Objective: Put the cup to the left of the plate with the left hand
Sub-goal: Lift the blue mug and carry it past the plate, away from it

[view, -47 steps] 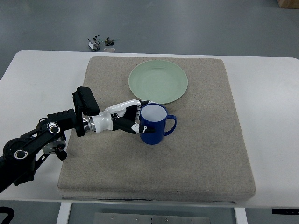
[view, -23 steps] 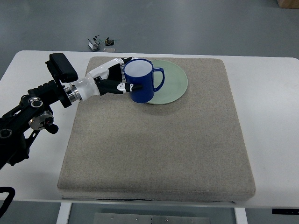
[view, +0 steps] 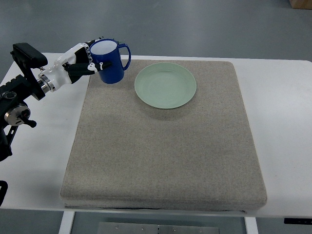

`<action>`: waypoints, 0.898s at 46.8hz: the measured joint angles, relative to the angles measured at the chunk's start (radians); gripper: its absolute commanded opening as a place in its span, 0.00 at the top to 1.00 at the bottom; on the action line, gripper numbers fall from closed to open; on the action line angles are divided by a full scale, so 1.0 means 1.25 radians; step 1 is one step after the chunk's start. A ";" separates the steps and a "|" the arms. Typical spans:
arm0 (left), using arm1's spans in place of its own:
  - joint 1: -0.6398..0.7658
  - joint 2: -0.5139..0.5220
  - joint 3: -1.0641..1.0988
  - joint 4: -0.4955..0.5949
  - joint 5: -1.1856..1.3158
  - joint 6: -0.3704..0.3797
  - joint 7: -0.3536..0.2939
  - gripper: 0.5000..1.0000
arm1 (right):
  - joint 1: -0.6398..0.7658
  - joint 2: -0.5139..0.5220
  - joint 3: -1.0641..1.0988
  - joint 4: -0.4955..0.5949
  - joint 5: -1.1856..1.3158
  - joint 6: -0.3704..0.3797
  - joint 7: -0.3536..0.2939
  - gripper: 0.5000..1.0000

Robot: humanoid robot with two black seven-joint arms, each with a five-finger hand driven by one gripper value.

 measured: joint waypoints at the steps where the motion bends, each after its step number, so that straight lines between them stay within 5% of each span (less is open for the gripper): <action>1: 0.000 0.000 0.002 0.004 0.000 0.000 -0.002 1.00 | 0.000 0.000 0.000 0.000 0.000 0.000 0.000 0.13; 33: 0.029 -0.037 0.059 0.102 -0.002 0.113 -0.054 1.00 | 0.000 0.000 0.000 0.000 0.000 0.000 0.000 0.13; 42: 0.029 -0.038 0.073 0.107 -0.002 0.128 -0.059 0.82 | 0.000 0.000 0.000 0.000 0.000 0.000 0.000 0.13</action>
